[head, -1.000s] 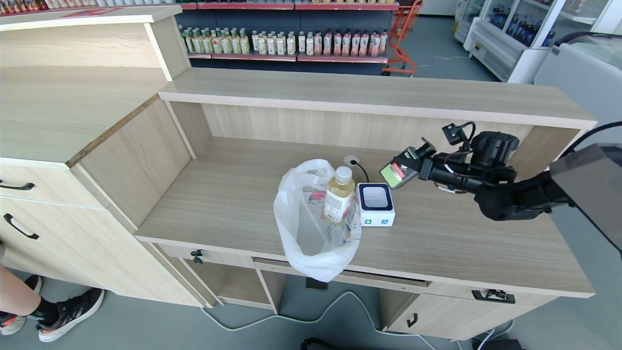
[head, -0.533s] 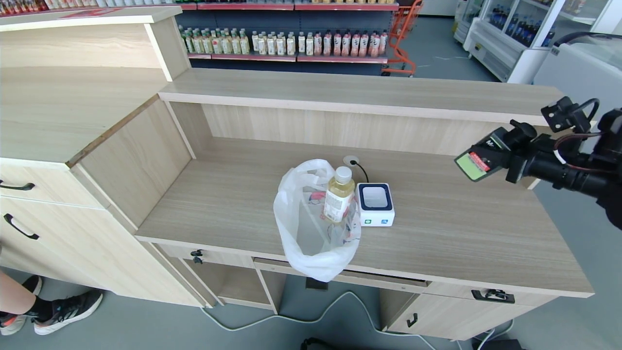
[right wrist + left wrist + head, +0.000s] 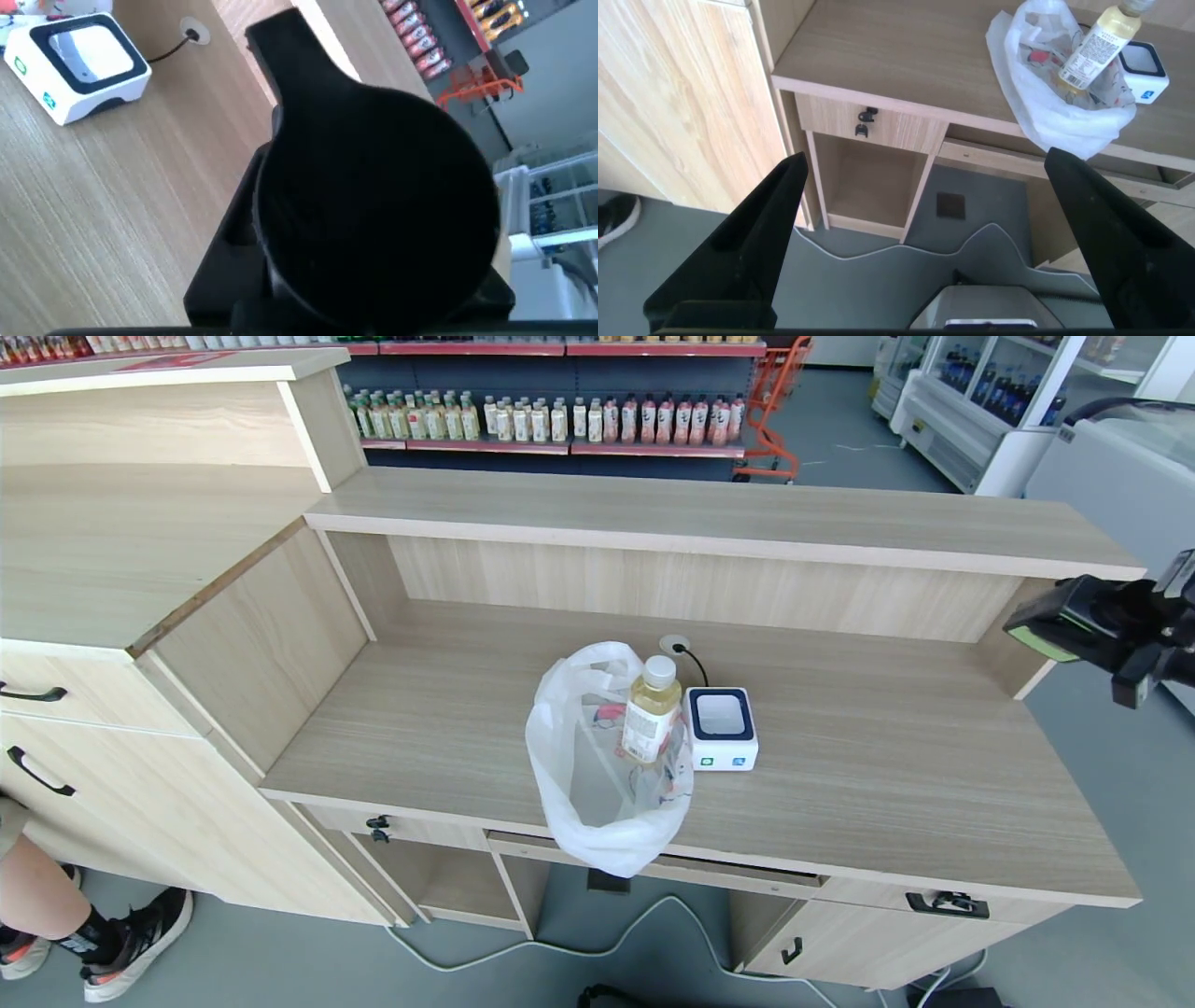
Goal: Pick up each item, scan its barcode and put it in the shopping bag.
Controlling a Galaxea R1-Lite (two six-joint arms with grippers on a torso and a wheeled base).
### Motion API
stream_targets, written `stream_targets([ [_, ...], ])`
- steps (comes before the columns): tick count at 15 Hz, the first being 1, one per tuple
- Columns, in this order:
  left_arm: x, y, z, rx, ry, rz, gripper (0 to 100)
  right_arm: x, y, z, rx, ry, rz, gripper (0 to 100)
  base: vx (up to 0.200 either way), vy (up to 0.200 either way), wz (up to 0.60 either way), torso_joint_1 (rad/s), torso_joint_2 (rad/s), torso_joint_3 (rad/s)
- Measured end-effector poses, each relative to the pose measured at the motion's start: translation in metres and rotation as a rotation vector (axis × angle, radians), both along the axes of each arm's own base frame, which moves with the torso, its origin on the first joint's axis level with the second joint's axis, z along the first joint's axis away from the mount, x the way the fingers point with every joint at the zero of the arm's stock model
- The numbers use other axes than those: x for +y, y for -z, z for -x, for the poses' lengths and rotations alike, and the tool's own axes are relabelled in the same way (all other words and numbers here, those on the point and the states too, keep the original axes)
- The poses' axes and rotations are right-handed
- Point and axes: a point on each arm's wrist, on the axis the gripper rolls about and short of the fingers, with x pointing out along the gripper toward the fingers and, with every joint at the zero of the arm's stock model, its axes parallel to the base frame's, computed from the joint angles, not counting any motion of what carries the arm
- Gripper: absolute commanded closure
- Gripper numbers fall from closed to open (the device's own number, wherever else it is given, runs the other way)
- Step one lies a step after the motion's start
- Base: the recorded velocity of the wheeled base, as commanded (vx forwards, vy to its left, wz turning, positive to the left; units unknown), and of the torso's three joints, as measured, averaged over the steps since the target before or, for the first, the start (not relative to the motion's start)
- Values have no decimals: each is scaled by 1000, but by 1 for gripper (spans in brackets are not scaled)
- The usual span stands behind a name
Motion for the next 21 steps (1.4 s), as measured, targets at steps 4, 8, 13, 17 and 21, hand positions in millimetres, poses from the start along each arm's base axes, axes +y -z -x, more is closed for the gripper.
stream_targets([
  [4, 0, 0, 0, 0, 0, 0, 0, 6, -6, 6, -94, -111, 147, 100, 0, 0, 300, 2, 2, 1],
  [8, 0, 0, 0, 0, 0, 0, 0, 40, -11, 2, -105, -263, 121, 100, 0, 0, 450, 2, 2, 4],
  [13, 0, 0, 0, 0, 0, 0, 0, 119, -13, -2, 132, -562, -180, 100, 0, 0, 0, 0, 0, 0],
  [17, 0, 0, 0, 0, 0, 0, 0, 144, 20, -11, 361, -626, -255, 100, 0, 0, 0, 0, 0, 0],
  [21, 0, 0, 0, 0, 0, 0, 0, 149, 52, -29, 476, -616, -274, 100, 0, 0, 0, 0, 0, 0],
])
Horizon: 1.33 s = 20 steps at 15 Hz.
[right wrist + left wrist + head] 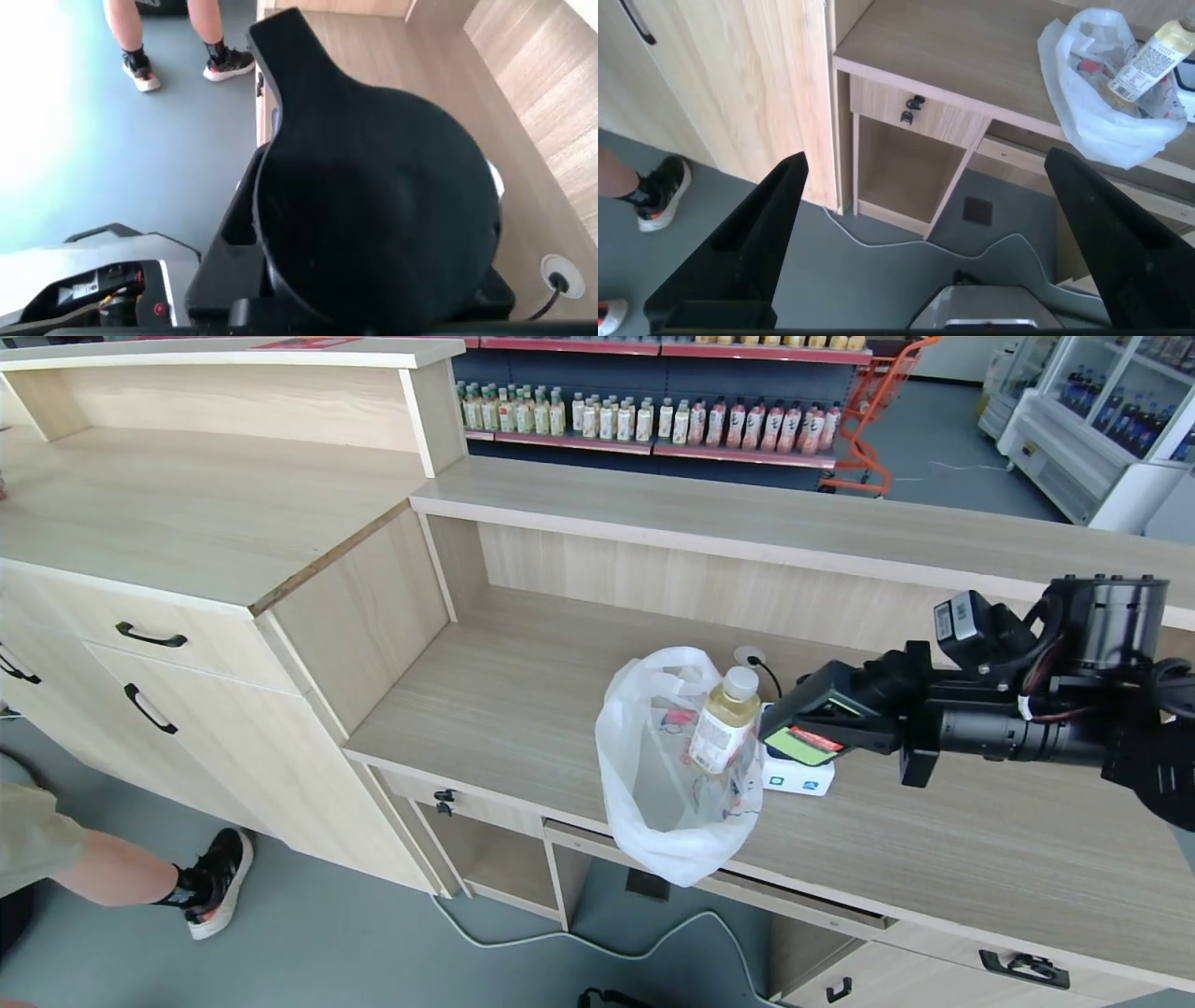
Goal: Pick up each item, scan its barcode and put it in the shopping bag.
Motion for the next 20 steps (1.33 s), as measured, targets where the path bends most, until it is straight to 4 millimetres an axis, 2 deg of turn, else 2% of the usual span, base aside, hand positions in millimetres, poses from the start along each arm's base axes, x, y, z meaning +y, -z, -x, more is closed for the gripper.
stream_targets([
  [9, 0, 0, 0, 0, 0, 0, 0, 7, 91, -53, 148, 4, 27, 100, 0, 0, 0, 0, 0, 0],
  [12, 0, 0, 0, 0, 0, 0, 0, 12, 114, -66, 161, -5, 41, 100, 0, 0, 0, 0, 0, 0],
  [16, 0, 0, 0, 0, 0, 0, 0, 17, 133, -79, 180, -14, 45, 100, 0, 0, 0, 0, 0, 0],
  [20, 0, 0, 0, 0, 0, 0, 0, 22, 137, -90, 172, -21, 43, 100, 0, 0, 0, 0, 0, 0],
])
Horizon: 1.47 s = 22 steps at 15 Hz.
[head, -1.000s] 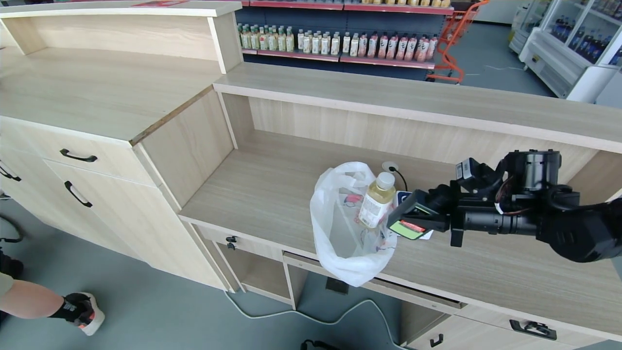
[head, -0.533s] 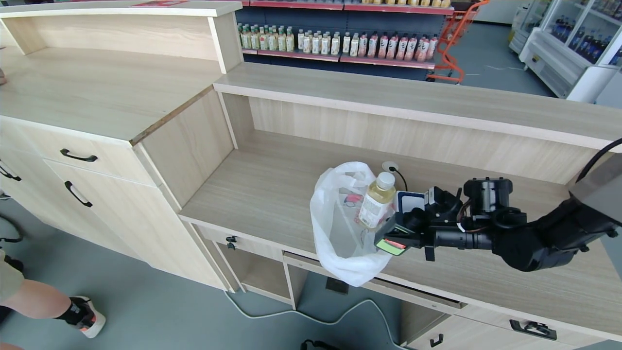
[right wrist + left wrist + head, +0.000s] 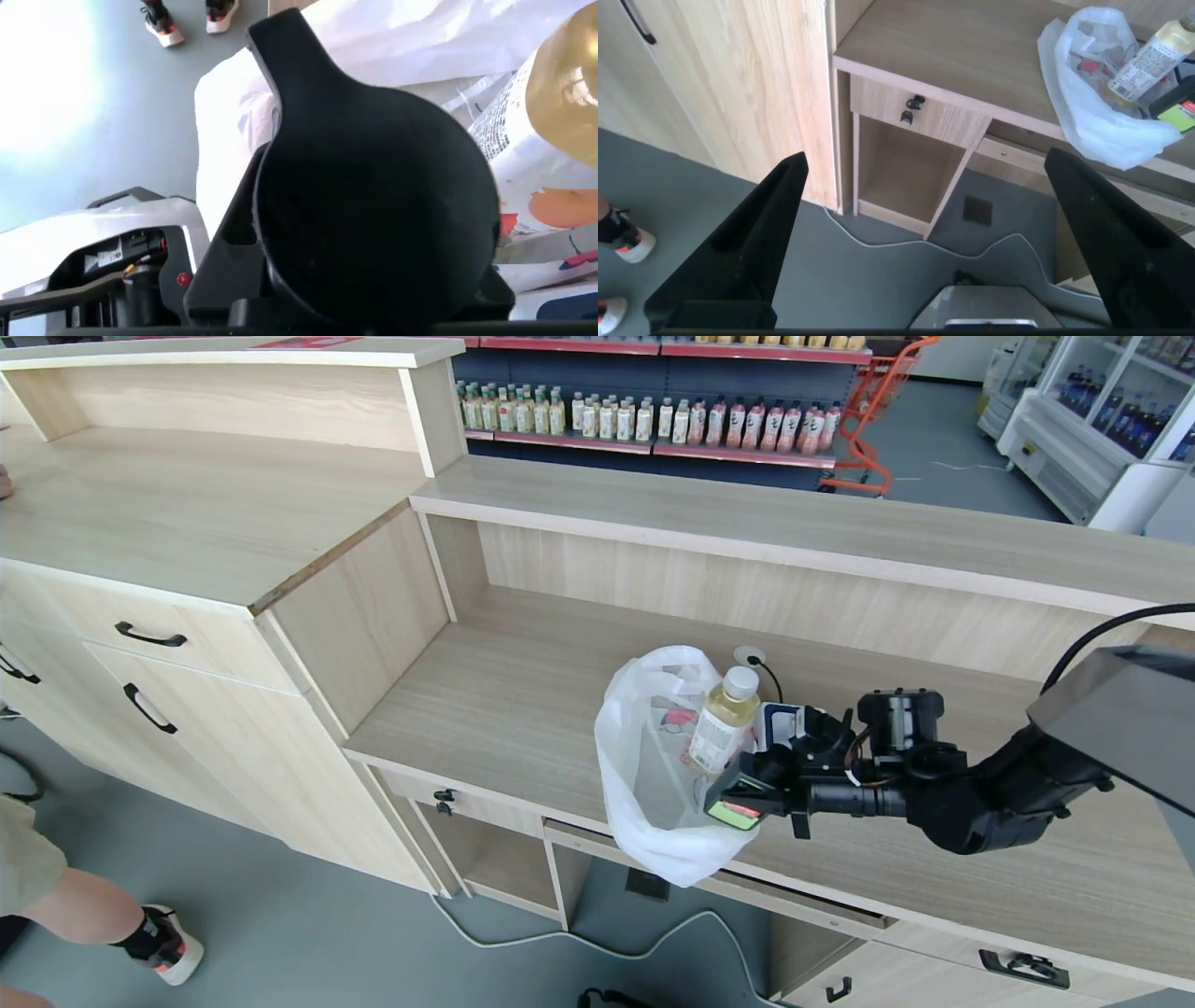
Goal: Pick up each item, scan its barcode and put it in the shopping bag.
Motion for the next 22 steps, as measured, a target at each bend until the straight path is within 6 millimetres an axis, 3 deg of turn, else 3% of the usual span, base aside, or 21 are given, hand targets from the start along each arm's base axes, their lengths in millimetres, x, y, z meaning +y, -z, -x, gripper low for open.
stream_targets([
  [4, 0, 0, 0, 0, 0, 0, 0, 8, -4, -14, -35, -11, -12, 100, 0, 0, 0, 0, 0, 0],
  [12, 0, 0, 0, 0, 0, 0, 0, 13, 22, -20, -3, 37, 32, 100, 0, 0, 0, 0, 0, 0],
  [20, 0, 0, 0, 0, 0, 0, 0, 13, 32, -22, 2, 38, 48, 100, 0, 0, 0, 0, 0, 0],
  [21, 0, 0, 0, 0, 0, 0, 0, 13, 32, -21, 5, 39, 48, 0, 0, 0, 0, 0, 0, 0],
  [22, 0, 0, 0, 0, 0, 0, 0, 13, 31, -21, 7, 39, 47, 0, 0, 0, 0, 0, 0, 0],
])
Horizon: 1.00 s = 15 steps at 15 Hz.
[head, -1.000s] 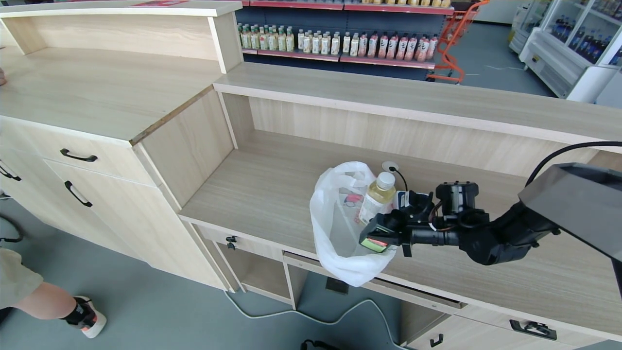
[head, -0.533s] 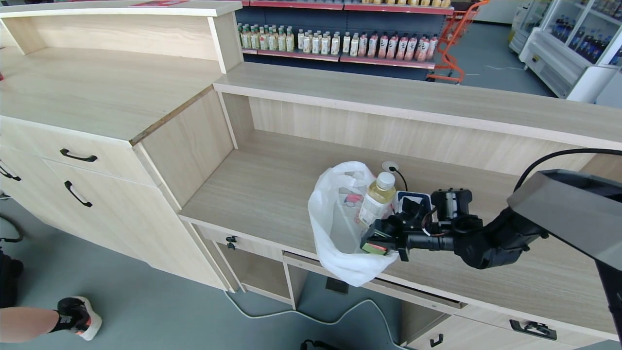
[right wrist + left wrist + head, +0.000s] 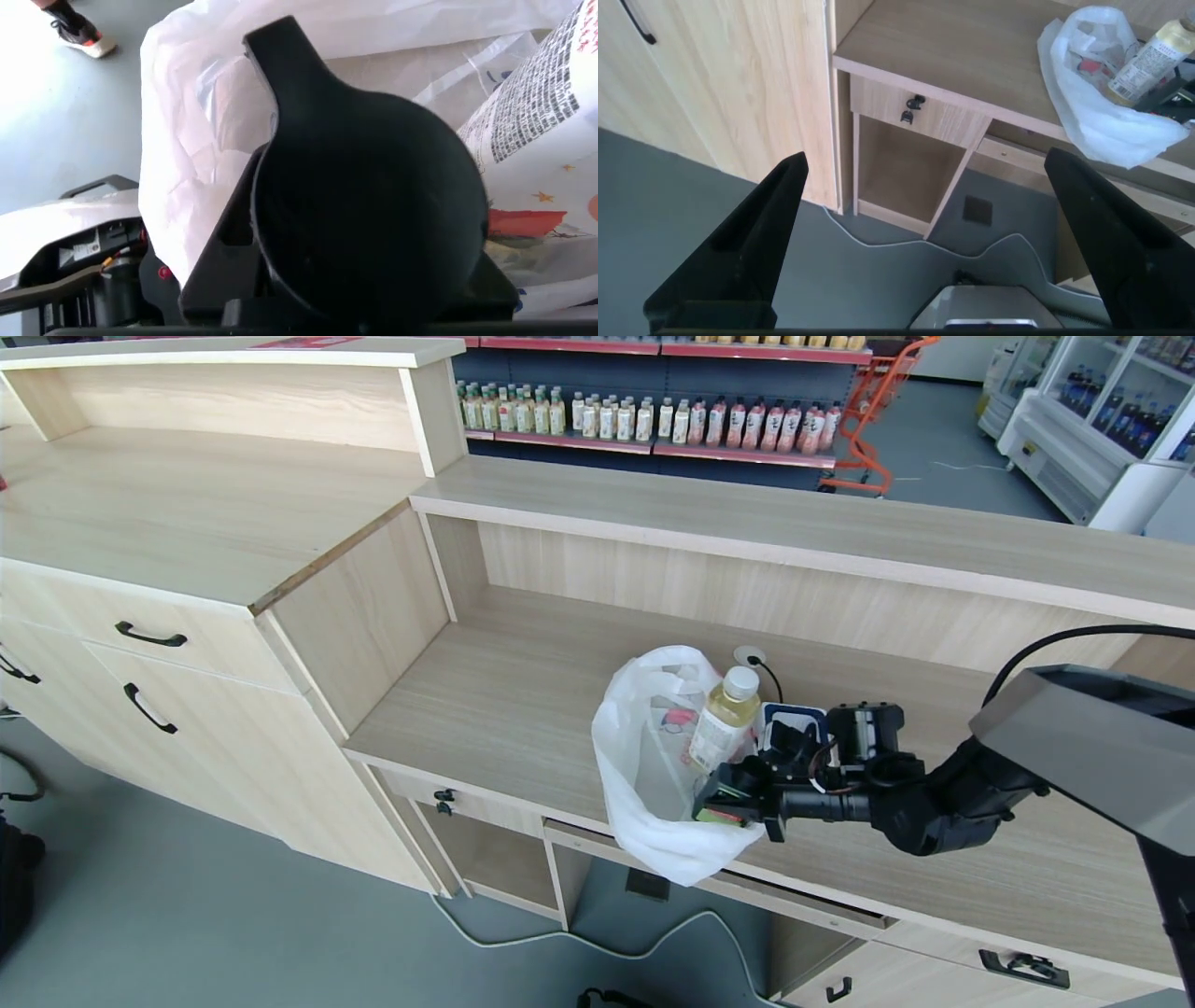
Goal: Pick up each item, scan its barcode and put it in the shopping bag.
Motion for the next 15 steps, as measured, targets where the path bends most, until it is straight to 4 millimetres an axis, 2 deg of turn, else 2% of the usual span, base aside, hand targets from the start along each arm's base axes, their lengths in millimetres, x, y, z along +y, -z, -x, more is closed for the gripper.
stream_targets([
  [4, 0, 0, 0, 0, 0, 0, 0, -1, -7, 3, 0, -1, -5, 0, 0, 0, 0, 0, 0, 0],
  [7, 0, 0, 0, 0, 0, 0, 0, -3, -19, 14, -1, 1, -7, 0, 0, 0, 0, 0, 0, 0],
  [11, 0, 0, 0, 0, 0, 0, 0, -18, -60, 38, -33, 37, -34, 0, 0, 0, 0, 0, 0, 0],
  [15, 0, 0, 0, 0, 0, 0, 0, -52, -95, 79, -84, 117, -37, 0, 0, 0, 0, 0, 0, 0],
])
